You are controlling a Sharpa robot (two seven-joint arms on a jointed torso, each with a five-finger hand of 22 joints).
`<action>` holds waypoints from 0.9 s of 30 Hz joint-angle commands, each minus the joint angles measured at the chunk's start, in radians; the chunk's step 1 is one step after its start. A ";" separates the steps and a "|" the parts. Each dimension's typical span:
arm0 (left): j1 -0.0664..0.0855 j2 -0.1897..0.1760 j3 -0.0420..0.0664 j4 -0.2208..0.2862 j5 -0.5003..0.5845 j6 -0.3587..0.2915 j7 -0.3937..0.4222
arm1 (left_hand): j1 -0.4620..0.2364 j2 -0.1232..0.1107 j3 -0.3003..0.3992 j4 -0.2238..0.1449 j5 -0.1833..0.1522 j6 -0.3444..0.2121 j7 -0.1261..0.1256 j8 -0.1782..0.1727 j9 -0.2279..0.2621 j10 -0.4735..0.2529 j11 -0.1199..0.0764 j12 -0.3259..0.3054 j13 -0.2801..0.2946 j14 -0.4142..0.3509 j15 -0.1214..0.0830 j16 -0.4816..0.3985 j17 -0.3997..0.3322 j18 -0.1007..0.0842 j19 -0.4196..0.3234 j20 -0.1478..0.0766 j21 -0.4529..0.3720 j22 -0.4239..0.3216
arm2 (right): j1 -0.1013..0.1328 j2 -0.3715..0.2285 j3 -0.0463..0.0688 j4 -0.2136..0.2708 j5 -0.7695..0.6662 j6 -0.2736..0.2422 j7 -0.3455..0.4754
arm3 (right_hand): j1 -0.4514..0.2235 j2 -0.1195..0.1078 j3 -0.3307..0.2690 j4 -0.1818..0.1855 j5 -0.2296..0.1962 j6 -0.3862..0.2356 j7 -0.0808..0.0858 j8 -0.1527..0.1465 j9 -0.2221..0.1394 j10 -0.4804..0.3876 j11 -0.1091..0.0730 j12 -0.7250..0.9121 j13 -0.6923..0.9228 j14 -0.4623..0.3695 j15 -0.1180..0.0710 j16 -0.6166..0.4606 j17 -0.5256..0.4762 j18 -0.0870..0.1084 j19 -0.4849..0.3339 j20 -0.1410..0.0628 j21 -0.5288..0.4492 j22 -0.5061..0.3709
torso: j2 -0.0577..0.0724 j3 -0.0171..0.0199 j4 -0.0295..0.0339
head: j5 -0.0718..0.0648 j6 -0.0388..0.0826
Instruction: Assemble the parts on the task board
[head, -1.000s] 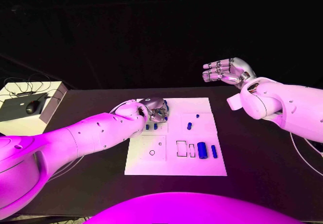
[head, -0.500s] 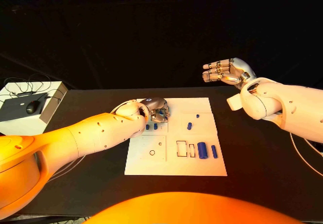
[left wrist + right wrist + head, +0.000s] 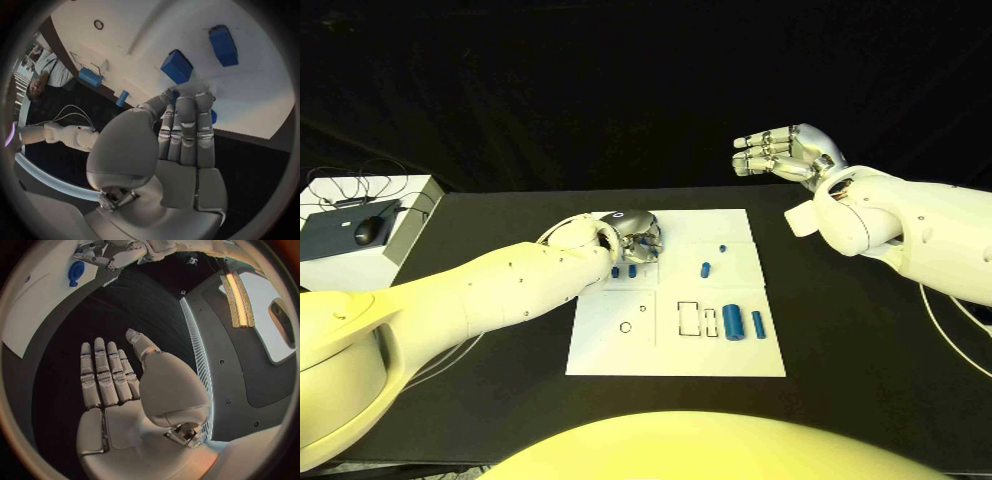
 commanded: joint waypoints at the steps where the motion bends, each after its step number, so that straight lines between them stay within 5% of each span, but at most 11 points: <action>1: 0.000 0.004 0.000 -0.003 0.000 0.025 0.000 | 0.005 0.008 0.005 0.001 -0.005 0.006 0.002 -0.001 0.000 0.006 0.000 -0.004 0.000 0.000 0.000 0.002 -0.001 0.009 -0.003 0.002 0.007 0.032 | 0.000 0.001 0.001 0.000 -0.005 0.007 0.010 | -0.008 -0.002 0.005 0.000 0.003 0.008 -0.001 -0.003 0.000 0.000 -0.003 0.000 0.001 0.001 -0.001 -0.003 -0.001 0.005 -0.002 -0.004 0.002 -0.001 | 0.000 -0.0006 0.0003 | -0.002 0.000; 12: 0.000 0.005 0.000 -0.008 -0.001 0.029 -0.004 | 0.007 0.011 0.012 -0.007 -0.005 -0.003 0.008 -0.001 0.000 0.004 0.002 -0.004 0.000 0.000 0.001 0.002 0.000 0.010 -0.004 0.003 0.013 0.033 | 0.000 0.001 0.001 0.001 -0.005 0.007 0.011 | -0.010 -0.004 0.013 0.000 0.003 0.011 -0.001 -0.003 0.000 0.001 -0.003 -0.001 0.001 0.002 -0.002 -0.003 -0.001 0.005 -0.002 -0.005 0.002 -0.001 | -0.001 -0.0004 0.0009 | -0.001 0.000; 27: 0.000 0.000 0.000 0.004 0.011 -0.013 0.017 | 0.031 0.048 0.025 -0.050 -0.005 0.044 0.007 -0.001 0.001 0.113 -0.029 -0.004 0.002 0.019 -0.022 -0.006 0.000 -0.014 0.011 -0.021 0.085 0.047 | 0.000 0.001 0.001 0.002 -0.005 0.008 0.012 | -0.012 -0.004 0.015 0.002 0.003 0.012 -0.001 -0.003 0.000 0.002 -0.004 -0.002 0.001 0.002 -0.002 -0.003 -0.001 0.005 -0.002 -0.005 0.002 -0.001 | 0.000 -0.0006 0.0003 | 0.000 0.000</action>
